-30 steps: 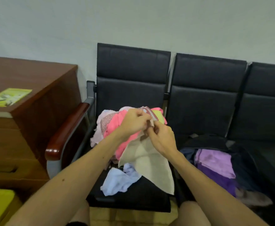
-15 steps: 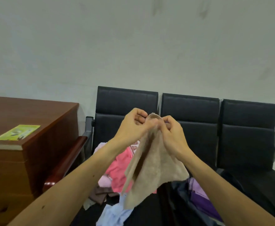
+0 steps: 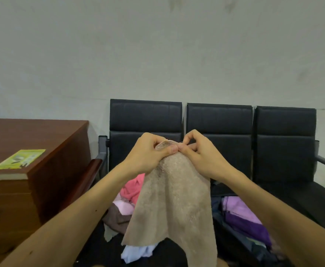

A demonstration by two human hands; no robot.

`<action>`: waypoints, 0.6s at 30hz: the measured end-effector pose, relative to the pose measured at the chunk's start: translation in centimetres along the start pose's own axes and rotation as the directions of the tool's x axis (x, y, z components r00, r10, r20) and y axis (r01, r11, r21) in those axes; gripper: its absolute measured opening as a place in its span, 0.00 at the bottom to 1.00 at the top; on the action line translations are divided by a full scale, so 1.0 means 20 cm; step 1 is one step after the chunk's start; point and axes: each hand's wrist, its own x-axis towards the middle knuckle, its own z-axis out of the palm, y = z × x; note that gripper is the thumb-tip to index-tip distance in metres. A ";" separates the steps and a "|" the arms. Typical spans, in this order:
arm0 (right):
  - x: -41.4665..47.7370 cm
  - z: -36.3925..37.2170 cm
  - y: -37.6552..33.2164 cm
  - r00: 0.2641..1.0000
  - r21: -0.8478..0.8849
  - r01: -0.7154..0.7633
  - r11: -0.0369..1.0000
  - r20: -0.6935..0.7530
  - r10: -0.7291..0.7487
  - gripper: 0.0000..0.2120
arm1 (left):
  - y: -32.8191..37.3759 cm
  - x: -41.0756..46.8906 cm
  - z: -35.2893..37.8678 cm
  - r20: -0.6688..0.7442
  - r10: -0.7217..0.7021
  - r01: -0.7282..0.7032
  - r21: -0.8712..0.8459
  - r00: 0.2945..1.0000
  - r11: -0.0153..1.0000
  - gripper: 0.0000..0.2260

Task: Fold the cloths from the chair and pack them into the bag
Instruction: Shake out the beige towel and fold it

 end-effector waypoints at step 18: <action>-0.26 0.01 0.49 0.914 -0.032 -0.396 0.917 0.079 0.398 0.13 | -0.65 -0.45 -0.04 -0.394 -0.113 0.118 -0.014 0.912 0.993 0.21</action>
